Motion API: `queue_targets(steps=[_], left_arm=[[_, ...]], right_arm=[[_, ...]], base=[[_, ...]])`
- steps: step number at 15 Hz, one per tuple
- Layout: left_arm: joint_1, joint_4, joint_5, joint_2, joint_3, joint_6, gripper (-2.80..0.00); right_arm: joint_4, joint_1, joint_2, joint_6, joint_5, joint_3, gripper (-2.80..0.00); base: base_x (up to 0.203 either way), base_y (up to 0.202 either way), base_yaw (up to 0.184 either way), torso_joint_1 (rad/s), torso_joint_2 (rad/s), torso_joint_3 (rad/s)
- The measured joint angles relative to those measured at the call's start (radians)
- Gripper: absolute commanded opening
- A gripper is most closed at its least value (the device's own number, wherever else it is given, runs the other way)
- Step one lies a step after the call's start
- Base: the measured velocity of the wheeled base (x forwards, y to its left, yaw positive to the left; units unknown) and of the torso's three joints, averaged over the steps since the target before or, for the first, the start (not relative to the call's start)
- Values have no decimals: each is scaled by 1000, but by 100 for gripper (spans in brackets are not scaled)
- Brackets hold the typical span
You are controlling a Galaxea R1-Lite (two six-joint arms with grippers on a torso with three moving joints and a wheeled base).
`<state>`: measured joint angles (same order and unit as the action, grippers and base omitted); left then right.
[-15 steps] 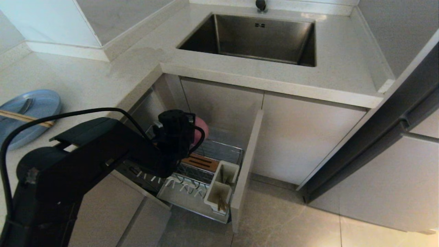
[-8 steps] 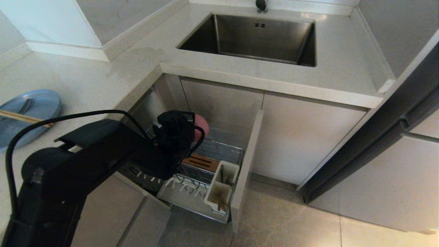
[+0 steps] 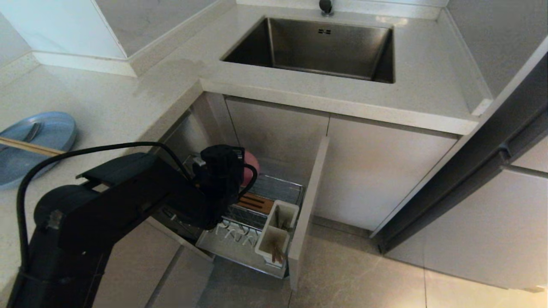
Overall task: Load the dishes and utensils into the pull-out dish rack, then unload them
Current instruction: Pick up the bowl and place it in the cupboard
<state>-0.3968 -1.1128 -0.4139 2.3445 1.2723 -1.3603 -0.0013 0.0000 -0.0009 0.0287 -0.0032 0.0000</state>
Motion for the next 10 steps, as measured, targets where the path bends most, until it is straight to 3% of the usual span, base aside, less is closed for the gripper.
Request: queue_targets(steps=[10], left_arm=[[-8, -4, 1, 28, 7, -28, -280]], right_arm=[[0, 0, 0, 0, 0, 0, -280]], base=[[0, 0, 0, 0, 0, 0]])
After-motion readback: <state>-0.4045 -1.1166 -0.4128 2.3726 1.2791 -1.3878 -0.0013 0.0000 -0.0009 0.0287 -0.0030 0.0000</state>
